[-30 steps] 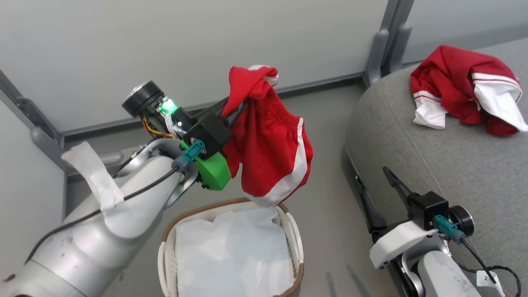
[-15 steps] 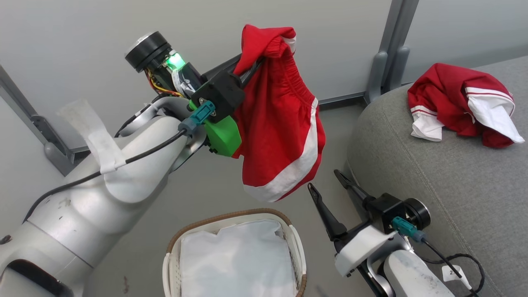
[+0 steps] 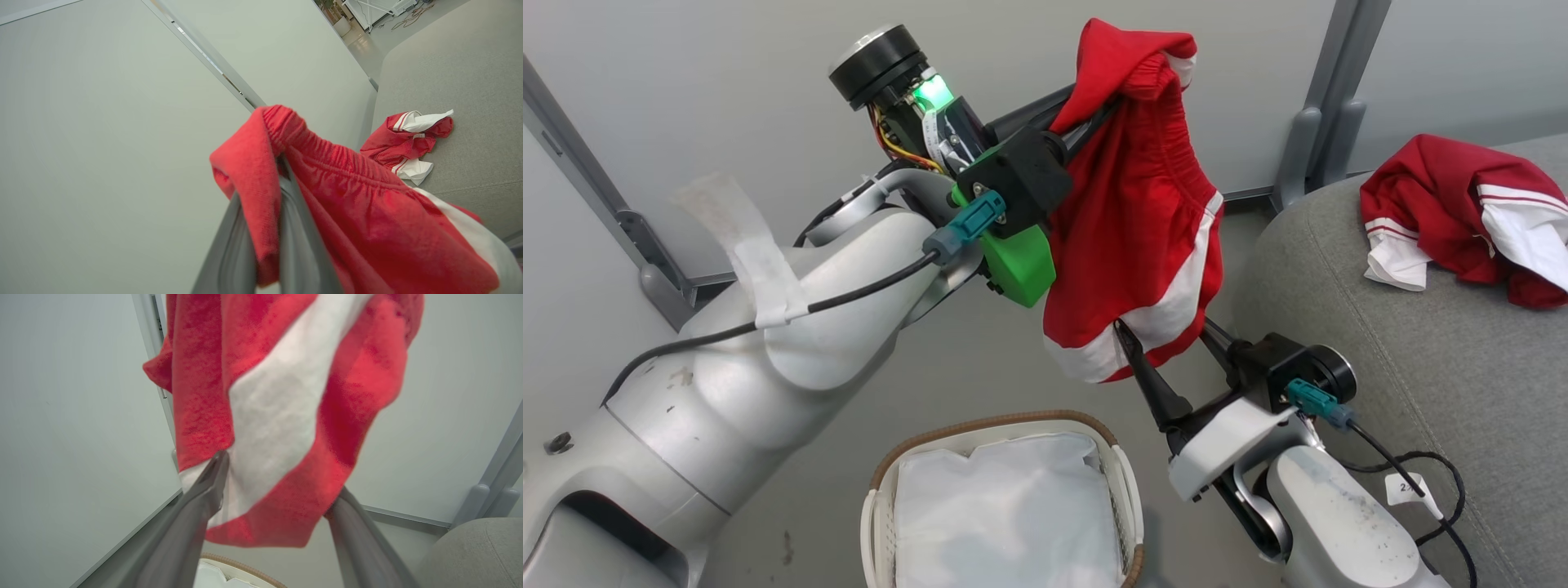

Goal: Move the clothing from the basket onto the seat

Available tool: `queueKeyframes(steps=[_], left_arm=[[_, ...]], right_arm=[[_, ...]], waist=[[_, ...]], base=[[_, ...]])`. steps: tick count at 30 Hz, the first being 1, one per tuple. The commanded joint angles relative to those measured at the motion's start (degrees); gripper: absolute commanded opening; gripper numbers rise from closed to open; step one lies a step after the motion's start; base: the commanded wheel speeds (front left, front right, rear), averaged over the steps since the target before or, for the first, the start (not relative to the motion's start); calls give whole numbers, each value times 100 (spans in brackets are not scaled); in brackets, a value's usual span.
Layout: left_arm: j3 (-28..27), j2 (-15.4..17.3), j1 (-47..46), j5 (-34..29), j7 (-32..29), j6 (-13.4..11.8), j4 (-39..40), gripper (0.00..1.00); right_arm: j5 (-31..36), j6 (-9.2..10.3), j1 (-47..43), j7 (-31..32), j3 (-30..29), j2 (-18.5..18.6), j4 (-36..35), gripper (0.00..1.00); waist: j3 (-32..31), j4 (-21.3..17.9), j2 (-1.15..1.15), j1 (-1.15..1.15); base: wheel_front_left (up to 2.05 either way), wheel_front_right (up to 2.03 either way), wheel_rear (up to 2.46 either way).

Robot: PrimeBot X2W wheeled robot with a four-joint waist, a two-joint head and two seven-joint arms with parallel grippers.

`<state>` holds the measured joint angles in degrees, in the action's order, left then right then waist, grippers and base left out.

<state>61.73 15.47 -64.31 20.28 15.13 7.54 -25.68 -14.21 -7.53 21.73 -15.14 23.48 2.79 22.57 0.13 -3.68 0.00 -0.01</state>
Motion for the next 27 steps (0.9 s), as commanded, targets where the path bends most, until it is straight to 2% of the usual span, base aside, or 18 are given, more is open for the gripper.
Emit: queueKeyframes(steps=[1, 7, 8, 9, 10, 11, 12, 23, 24, 25, 26, 27], left_arm=[[14, -19, -63, 25, 3, -11, 41, 0], [17, -92, 80, 94, 3, -11, 163, 0], [7, -103, 114, 117, 3, -11, 181, 0], [-4, -109, 142, 139, 3, -11, 196, 0], [-13, -110, 184, 162, 3, -16, 201, 0], [-21, -103, 217, 176, 3, -24, 204, 0], [-34, -94, 262, 203, 3, -37, 205, 0], [-394, -56, 1229, 582, 3, -202, 223, 0], [-459, -68, 1366, 625, 3, -228, 241, 29], [-517, -76, 1487, 646, 3, -257, 247, 47], [-583, -89, 1642, 664, 3, -274, 252, 100], [-639, -104, 1765, 682, 3, -302, 249, 100]], right_arm=[[-17, 8, 94, -1, 36, 20, 3, 100], [26, 8, 361, -1, 68, 20, 7, 100], [32, 8, 404, -1, 64, 19, 17, 97], [39, 8, 437, -1, 52, 20, 9, 48], [60, 8, 472, -1, 38, 20, -18, 31], [75, 8, 485, -1, 30, 20, -40, 20], [86, 8, 480, -1, 19, 20, -62, 0], [257, 8, 280, -1, -311, 20, -325, 0], [276, 8, 240, -1, -360, 20, -345, 0], [284, 8, 206, -1, -403, 20, -365, 0], [310, 8, 177, -1, -457, 19, -390, 0], [326, 8, 164, -1, -503, 19, -411, 0]], waist=[[0, 25, 0, 1], [-7, 75, 0, 1], [-11, 86, 0, 1], [-14, 94, 0, 1], [-17, 104, 0, 1], [-20, 111, 0, 1], [-24, 119, 0, 1], [-54, 124, 0, 1], [-54, 123, 0, 1], [-55, 123, 0, 1], [-53, 123, 0, 1], [-49, 124, 0, 1]], base=[[0, 0, 0], [0, 0, 0], [0, 0, 0], [0, 0, 0], [0, 0, 0], [0, 0, 0], [0, 0, 0], [0, 0, 0], [0, 0, 0], [0, 0, 0], [0, 0, 0], [0, 0, 0]])
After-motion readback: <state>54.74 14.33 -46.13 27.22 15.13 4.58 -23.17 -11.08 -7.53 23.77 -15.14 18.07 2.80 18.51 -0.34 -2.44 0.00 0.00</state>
